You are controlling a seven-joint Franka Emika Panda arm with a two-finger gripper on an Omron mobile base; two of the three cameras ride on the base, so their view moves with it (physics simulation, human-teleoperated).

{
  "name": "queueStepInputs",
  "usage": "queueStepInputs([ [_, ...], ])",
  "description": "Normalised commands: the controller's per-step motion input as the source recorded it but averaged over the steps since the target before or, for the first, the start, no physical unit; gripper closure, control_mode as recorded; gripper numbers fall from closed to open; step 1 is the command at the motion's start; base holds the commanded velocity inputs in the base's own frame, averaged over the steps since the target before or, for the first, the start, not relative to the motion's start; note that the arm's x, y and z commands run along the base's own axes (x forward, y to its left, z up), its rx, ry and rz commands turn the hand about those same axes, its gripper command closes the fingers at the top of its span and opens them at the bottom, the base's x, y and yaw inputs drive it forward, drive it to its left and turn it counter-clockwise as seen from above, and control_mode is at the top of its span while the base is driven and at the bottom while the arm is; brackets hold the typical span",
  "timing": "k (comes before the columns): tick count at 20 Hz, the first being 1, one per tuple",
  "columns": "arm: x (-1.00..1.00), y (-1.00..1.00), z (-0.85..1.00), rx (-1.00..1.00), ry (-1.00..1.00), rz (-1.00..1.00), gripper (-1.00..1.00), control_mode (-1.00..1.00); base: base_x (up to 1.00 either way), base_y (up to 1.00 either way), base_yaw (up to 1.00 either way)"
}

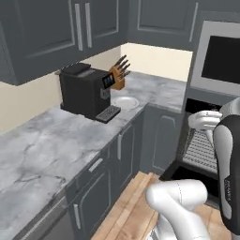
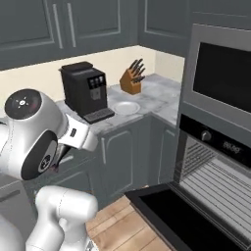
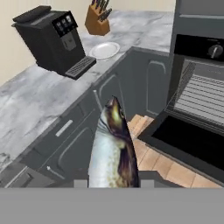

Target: Take the fish from the oven and place it on the plate on the counter.

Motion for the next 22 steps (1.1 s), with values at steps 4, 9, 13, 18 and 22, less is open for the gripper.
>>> queueStepInputs([
  [4,0.0,0.0,0.0,0.0,0.0,0.0,1.0,1.0,1.0,0.61,-0.37],
  [9,0.0,0.0,0.0,0.0,0.0,0.0,1.0,1.0,1.0,0.06,-0.36],
  [13,0.0,0.0,0.0,0.0,0.0,0.0,1.0,1.0,1.0,0.11,-0.29],
  [18,0.0,0.0,0.0,0.0,0.0,0.0,1.0,1.0,0.92,0.51,-0.25],
  [22,0.0,0.0,0.0,0.0,0.0,0.0,1.0,1.0,0.65,0.57,-0.2],
])
